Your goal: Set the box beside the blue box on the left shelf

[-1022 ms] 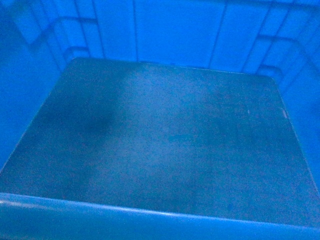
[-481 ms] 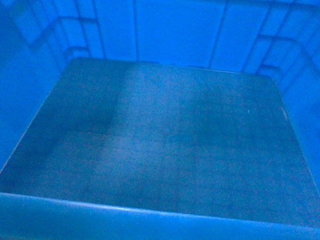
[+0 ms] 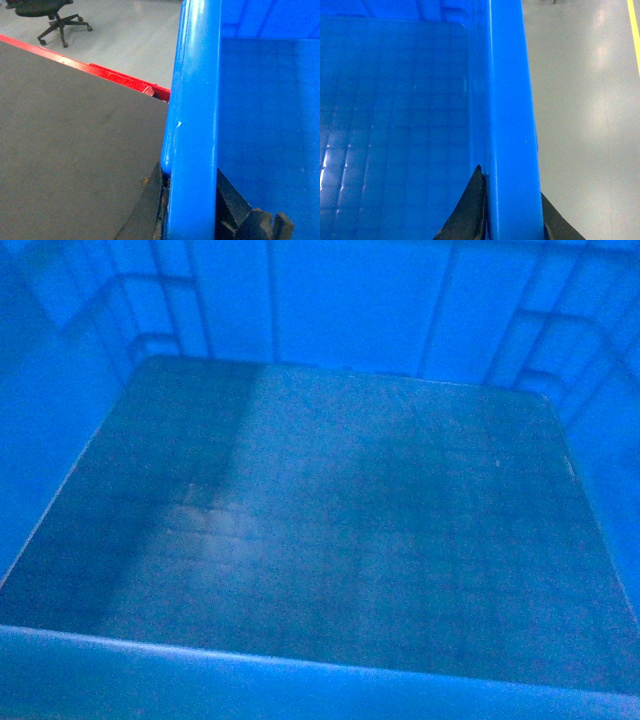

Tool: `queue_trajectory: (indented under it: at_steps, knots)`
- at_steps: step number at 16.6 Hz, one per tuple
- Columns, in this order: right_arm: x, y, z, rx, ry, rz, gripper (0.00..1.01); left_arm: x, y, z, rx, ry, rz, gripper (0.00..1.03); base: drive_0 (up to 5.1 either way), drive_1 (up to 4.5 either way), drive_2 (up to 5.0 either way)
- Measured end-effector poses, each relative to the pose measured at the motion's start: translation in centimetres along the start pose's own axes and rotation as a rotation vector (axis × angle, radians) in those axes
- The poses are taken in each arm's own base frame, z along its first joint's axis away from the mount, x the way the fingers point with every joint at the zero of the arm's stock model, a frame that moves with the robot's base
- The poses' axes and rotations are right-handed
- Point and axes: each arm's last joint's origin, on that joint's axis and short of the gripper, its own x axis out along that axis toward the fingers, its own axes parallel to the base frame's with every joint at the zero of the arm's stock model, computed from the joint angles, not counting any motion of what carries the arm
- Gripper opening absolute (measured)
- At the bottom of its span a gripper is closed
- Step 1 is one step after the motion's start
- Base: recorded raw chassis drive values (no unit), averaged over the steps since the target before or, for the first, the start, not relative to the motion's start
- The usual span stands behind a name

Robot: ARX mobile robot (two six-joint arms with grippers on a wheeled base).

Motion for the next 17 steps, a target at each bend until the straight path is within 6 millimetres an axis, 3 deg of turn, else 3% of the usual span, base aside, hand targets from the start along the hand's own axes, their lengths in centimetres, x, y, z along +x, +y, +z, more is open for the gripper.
queue_trajectory:
  at_steps: [17]
  knots:
    - [0.01,0.00,-0.02,-0.001,0.001,0.000,0.11,0.00,0.00,0.00,0.000,0.000,0.000,0.16,-1.5,-1.51,-1.5]
